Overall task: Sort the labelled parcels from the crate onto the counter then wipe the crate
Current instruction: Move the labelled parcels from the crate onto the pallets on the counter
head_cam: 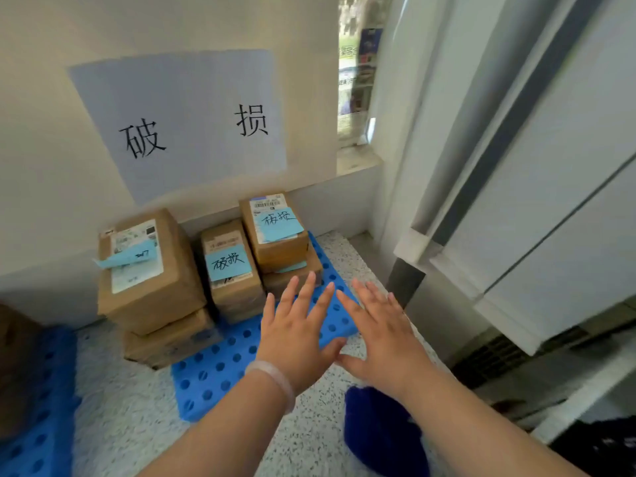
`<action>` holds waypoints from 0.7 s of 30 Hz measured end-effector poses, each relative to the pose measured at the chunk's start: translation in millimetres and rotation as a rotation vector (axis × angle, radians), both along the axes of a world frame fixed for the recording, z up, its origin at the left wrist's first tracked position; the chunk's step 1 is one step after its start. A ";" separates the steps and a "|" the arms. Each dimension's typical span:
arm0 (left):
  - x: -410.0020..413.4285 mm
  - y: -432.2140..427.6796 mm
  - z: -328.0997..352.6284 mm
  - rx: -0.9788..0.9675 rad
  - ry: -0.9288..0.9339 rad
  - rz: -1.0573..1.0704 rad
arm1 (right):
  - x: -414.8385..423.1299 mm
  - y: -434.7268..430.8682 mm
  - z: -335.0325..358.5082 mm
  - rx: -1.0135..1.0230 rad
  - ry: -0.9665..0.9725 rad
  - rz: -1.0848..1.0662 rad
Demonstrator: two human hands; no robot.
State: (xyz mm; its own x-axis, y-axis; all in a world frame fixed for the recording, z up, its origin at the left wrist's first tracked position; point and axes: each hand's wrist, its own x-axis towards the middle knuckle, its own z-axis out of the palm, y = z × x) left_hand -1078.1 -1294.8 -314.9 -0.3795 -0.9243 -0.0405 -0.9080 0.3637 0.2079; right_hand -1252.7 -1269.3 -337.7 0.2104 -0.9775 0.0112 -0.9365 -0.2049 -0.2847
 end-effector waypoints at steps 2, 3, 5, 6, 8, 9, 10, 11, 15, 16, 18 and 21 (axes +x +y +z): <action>-24.7 18.0 -1.6 0.002 0.000 -0.092 | -15.9 31.9 -3.3 -0.016 -0.019 -0.096; -38.1 26.6 -2.0 -0.004 0.005 -0.143 | -25.7 47.9 -4.2 -0.003 -0.028 -0.144; -65.4 43.5 -1.0 -0.012 0.024 -0.229 | -48.2 81.1 -2.6 0.004 -0.038 -0.223; -77.0 51.2 0.4 -0.013 0.041 -0.262 | -58.9 95.6 0.2 -0.008 -0.040 -0.256; -100.1 67.9 4.5 -0.013 0.081 -0.335 | -79.2 124.4 7.2 -0.014 -0.045 -0.329; -112.8 77.1 4.8 -0.020 0.087 -0.384 | -89.1 139.2 11.3 -0.017 -0.055 -0.367; -125.7 86.8 5.2 -0.034 0.089 -0.434 | -98.9 153.4 15.3 -0.022 -0.063 -0.409; -139.5 97.1 5.9 -0.044 0.098 -0.478 | -109.8 167.6 17.3 -0.006 -0.063 -0.457; -198.5 138.0 7.8 -0.023 0.116 -0.616 | -153.1 225.1 12.1 0.082 -0.065 -0.606; -208.3 145.1 8.0 -0.018 0.104 -0.640 | -159.5 234.4 8.9 0.085 -0.074 -0.621; -236.7 165.5 6.2 -0.003 0.096 -0.693 | -179.0 263.0 3.0 0.104 -0.099 -0.689; -284.9 205.3 -5.4 0.051 0.090 -0.763 | -220.2 318.9 -9.0 0.200 -0.139 -0.826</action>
